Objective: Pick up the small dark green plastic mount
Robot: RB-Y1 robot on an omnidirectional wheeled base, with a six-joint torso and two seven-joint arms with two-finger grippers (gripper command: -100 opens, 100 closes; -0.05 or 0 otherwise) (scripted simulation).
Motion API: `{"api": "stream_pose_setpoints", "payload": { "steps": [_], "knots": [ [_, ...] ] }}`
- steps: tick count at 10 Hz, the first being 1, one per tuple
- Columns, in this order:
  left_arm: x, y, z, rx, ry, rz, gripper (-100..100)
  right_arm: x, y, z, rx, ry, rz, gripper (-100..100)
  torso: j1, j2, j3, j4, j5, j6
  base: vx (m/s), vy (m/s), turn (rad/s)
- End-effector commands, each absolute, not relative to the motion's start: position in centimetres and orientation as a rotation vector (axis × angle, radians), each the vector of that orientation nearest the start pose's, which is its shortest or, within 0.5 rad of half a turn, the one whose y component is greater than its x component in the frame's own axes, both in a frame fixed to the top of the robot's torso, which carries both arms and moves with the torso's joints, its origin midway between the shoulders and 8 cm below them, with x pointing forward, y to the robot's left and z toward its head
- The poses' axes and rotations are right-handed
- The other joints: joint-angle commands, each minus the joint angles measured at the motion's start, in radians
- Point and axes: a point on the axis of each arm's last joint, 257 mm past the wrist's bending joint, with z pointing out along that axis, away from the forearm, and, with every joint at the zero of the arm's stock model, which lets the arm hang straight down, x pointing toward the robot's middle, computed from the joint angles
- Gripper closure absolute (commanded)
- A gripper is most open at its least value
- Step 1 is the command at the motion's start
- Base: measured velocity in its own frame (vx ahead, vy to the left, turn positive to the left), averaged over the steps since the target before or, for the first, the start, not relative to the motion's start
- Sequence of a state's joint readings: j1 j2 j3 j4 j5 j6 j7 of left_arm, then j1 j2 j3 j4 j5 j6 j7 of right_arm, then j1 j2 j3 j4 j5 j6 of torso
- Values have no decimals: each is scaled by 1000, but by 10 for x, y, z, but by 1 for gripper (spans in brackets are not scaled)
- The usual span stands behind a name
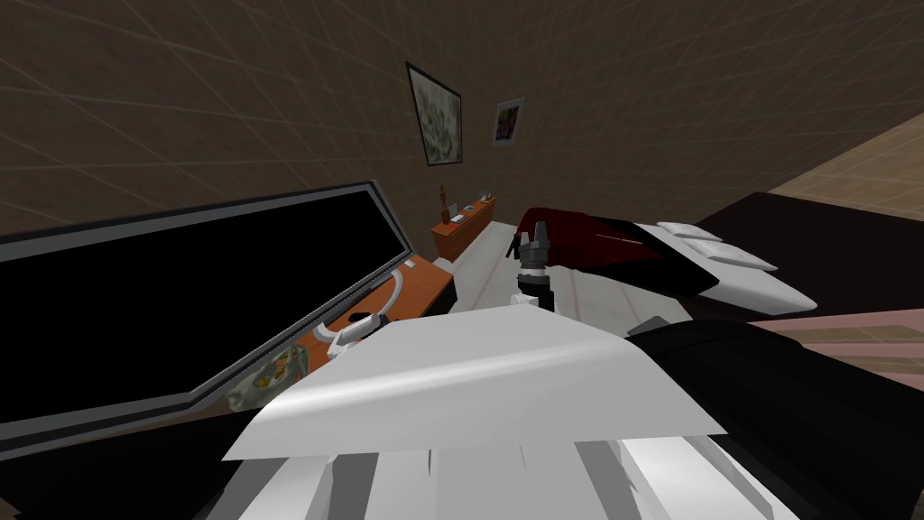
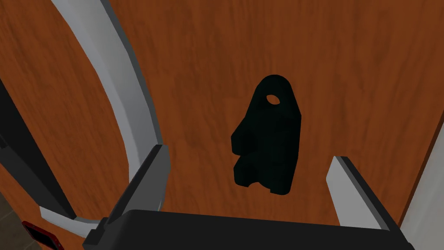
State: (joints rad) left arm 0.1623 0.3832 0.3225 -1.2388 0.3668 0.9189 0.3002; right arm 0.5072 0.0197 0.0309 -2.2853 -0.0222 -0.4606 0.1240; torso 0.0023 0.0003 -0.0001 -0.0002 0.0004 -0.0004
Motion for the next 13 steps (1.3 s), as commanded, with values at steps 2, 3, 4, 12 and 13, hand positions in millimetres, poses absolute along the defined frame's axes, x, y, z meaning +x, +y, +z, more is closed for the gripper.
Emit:
{"api": "stream_pose_setpoints", "payload": {
  "steps": [2,3,4,12,13],
  "knots": [
    [236,506,-536,-2688,1073,-164,-100,350,-275,17,674,644,1221,0,-1,1,0,0,0,0,-12,12,-39],
    [236,506,-536,-2688,1073,-164,-100,350,-275,17,674,643,1221,0,-2,1,1,0,0,0,-3,4,-12],
    [233,506,-538,-2708,1058,-148,-100,350,-275,17,674,644,1221,0,-2,1,0,0,0,0,-5,5,-16],
    [226,497,-558,-2720,1056,-135,-100,350,-275,17,674,643,1221,0,-3,0,0,0,-1,0,-2,2,-6],
    [226,497,-559,-2719,1056,-137,100,350,-275,17,674,643,1221,0,-3,0,0,0,-1,0,0,0,0]
  ]
}}
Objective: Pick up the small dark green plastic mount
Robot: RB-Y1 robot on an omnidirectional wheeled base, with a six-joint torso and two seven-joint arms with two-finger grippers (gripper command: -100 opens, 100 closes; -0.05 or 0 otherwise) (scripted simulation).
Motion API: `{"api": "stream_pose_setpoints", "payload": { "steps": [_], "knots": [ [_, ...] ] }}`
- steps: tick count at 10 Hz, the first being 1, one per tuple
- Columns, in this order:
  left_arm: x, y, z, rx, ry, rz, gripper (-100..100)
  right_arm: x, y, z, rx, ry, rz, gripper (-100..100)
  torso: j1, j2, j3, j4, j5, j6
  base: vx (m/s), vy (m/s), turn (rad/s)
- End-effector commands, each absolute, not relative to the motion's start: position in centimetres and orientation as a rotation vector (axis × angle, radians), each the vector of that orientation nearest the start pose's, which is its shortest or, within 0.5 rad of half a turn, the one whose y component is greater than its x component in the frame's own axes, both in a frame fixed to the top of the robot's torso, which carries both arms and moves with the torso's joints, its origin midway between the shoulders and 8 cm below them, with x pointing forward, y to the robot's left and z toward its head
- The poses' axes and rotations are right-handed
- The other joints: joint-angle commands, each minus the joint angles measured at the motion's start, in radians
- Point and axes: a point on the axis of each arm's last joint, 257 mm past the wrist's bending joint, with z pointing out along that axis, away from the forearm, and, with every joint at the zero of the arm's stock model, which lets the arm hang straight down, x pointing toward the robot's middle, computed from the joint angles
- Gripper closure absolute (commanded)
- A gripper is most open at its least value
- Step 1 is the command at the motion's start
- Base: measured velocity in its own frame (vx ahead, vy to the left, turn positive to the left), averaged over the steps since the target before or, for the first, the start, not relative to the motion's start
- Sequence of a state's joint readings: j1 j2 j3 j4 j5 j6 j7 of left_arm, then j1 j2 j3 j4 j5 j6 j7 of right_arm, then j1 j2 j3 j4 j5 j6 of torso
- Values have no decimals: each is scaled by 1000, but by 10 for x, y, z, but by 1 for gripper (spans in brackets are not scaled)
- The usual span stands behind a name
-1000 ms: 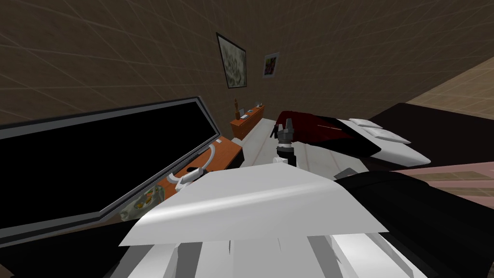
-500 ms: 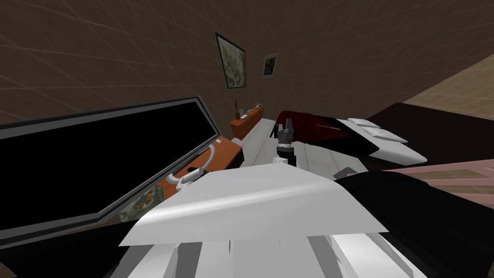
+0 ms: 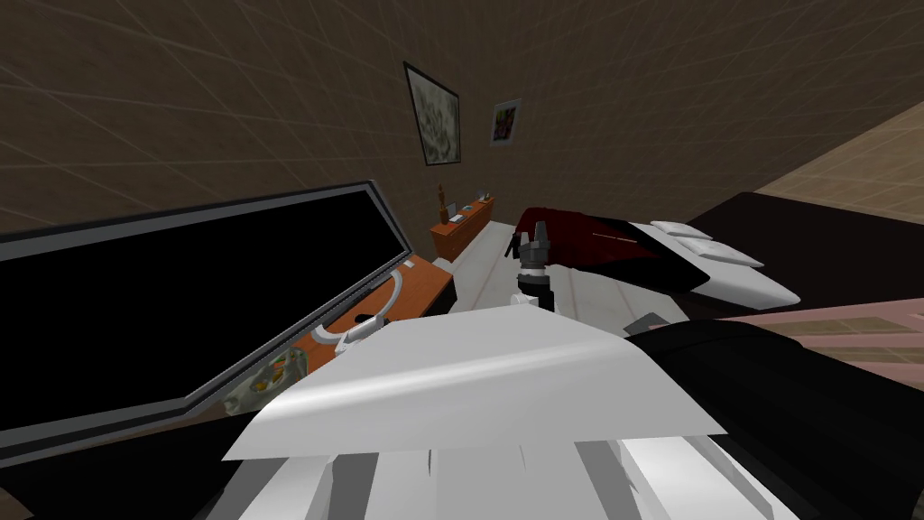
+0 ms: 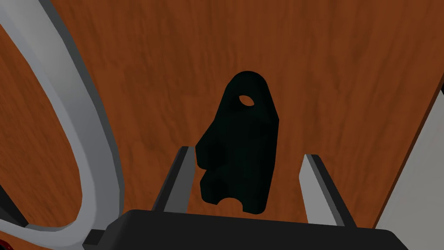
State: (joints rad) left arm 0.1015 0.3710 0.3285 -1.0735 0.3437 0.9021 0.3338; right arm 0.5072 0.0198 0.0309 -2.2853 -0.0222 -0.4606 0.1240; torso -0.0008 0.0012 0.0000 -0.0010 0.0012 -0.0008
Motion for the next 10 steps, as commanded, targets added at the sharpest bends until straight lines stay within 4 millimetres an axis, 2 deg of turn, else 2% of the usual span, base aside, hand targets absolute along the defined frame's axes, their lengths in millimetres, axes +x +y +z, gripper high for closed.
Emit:
{"api": "stream_pose_setpoints", "payload": {
  "steps": [1,4,5,6,8,9,10],
  "knots": [
    [228,499,-557,-2714,1055,-140,100,350,-275,17,674,643,1221,0,0,0,0,0,0,0,0,0,0],
    [229,499,-557,-2712,1055,-143,100,350,-275,17,674,643,1221,0,3,-1,-1,-1,3,0,0,0,0],
    [229,499,-556,-2711,1054,-143,0,350,-275,17,674,643,1221,0,3,-1,-1,-1,3,0,0,0,0],
    [227,500,-552,-2720,1052,-137,100,350,-275,17,674,643,1221,0,4,-2,-1,-1,3,0,5,10,2],
    [230,506,-542,-2721,1048,-136,100,350,-275,17,674,643,1221,0,4,-2,-1,-1,3,0,0,0,0],
    [230,505,-544,-2719,1049,-139,100,350,-275,17,674,643,1221,0,4,-2,-1,-1,3,0,0,0,0],
    [230,506,-544,-2720,1049,-137,0,350,-275,17,674,643,1221,0,3,-2,-2,-1,3,0,0,0,0]
  ]
}}
